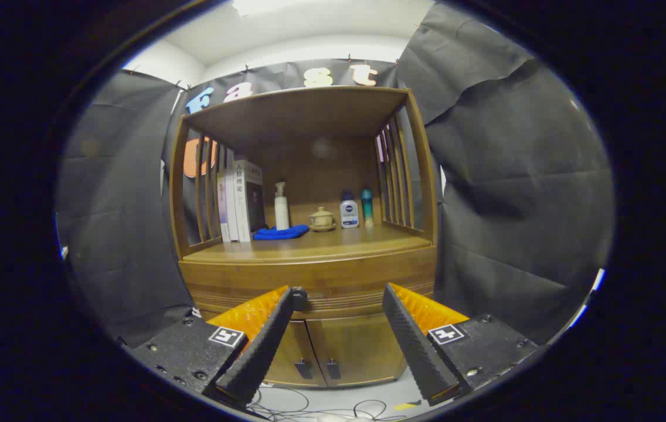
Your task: Pull open the drawer, take out the items inside it, and place them on the countertop above the cabinet.
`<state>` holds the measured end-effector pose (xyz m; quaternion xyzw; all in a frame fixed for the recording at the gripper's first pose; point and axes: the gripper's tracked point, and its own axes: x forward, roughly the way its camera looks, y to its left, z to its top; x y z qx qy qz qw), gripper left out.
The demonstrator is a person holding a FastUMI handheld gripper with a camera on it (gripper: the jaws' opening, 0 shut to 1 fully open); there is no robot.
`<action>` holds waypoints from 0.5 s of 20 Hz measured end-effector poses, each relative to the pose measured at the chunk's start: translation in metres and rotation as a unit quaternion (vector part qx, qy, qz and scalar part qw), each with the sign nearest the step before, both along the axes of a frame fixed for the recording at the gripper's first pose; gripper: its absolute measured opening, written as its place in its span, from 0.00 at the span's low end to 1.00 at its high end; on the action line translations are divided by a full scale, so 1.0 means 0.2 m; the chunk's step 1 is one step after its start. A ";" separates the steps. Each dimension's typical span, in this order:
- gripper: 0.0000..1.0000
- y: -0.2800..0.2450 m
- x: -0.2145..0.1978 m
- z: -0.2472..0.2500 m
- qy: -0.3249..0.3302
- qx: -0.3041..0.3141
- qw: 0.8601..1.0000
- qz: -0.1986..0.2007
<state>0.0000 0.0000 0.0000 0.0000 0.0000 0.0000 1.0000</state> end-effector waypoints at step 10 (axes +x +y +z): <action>0.99 0.09 -0.04 0.00 -0.005 -0.024 1.000 0.016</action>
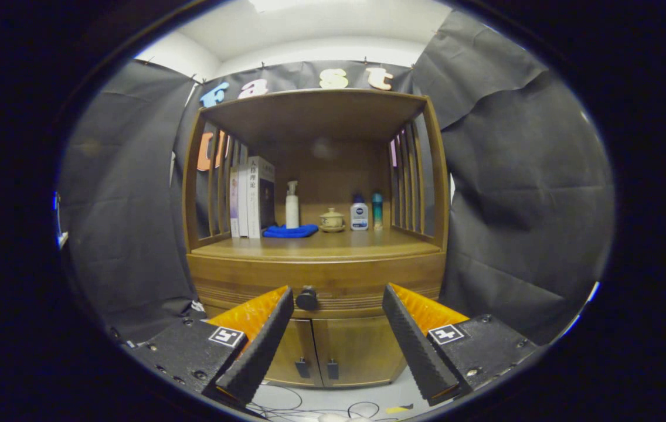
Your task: Pull open the drawer, take out the items inside it, and place them on the countertop above the cabinet.
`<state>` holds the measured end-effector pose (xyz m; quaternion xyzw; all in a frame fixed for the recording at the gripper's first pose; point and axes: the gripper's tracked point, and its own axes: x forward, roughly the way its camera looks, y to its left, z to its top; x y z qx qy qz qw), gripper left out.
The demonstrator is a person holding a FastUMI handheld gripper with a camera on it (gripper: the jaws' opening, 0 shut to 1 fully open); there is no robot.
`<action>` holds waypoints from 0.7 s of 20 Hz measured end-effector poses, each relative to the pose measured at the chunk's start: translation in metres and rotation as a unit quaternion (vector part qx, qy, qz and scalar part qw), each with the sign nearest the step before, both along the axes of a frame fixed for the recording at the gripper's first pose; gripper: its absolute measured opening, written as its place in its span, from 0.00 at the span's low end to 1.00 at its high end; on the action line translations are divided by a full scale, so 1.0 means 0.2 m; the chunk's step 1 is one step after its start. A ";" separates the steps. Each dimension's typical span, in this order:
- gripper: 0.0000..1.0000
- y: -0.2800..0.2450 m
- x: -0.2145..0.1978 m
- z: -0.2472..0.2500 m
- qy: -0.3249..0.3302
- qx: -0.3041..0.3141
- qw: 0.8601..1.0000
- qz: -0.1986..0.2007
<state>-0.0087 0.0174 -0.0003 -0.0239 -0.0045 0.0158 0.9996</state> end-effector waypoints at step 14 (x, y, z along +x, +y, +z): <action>0.99 0.10 0.24 -0.22 0.020 0.007 1.000 0.019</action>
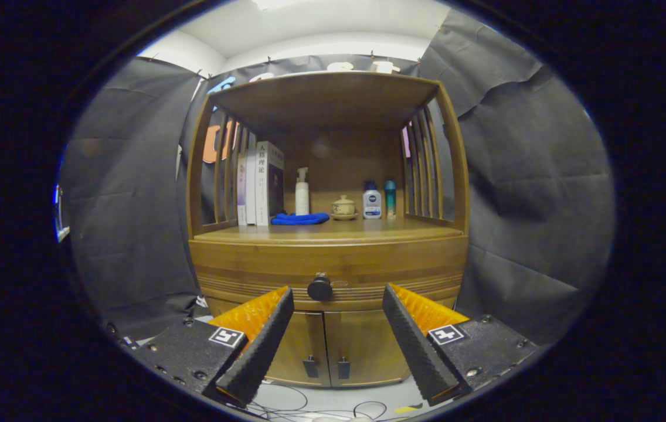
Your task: Pull open the drawer, take out the items inside it, and place them on the countertop above the cabinet.
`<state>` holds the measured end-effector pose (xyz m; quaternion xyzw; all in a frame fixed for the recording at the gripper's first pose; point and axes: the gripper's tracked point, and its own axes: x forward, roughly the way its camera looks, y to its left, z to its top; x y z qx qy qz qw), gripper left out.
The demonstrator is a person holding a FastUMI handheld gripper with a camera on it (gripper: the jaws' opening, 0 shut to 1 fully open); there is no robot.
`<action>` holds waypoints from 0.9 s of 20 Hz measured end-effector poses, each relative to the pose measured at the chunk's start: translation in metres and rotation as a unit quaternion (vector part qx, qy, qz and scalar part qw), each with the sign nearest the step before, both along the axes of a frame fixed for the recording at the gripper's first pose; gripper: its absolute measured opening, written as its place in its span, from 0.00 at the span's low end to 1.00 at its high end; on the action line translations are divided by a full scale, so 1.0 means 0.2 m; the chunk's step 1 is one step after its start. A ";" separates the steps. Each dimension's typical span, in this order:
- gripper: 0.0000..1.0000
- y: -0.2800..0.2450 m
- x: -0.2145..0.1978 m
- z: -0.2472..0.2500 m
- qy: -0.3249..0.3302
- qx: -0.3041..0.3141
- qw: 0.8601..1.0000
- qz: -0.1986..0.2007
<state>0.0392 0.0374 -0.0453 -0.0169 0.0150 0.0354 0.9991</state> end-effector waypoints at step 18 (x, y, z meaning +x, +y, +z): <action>0.55 0.12 0.67 -0.35 0.067 -0.014 0.998 -0.011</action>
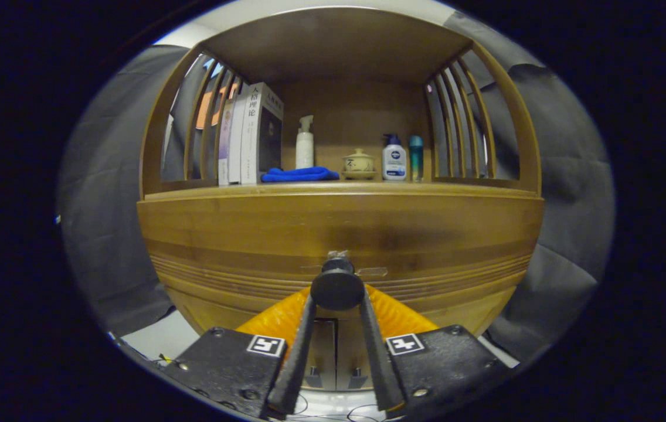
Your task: Pull open the drawer, take out the items inside it, and place them on the countertop above the cabinet.
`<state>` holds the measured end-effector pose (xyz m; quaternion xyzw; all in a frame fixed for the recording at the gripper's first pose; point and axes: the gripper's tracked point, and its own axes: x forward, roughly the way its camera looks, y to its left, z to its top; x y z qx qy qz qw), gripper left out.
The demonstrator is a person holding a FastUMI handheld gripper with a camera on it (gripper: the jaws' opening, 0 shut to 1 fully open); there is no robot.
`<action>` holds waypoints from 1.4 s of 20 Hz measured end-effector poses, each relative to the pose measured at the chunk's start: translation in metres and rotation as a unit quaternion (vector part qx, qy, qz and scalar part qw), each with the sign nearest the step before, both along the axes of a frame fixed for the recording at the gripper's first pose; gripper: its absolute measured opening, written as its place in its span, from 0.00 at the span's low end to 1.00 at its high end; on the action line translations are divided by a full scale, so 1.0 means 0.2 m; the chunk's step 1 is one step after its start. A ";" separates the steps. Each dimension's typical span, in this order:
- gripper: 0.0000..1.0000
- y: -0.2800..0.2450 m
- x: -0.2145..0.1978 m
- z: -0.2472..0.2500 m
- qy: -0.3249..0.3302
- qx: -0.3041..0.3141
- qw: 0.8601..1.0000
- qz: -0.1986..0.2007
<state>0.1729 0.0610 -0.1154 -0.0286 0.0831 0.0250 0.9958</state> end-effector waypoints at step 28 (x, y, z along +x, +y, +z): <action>0.45 0.01 0.07 0.10 -0.015 -0.001 1.000 0.003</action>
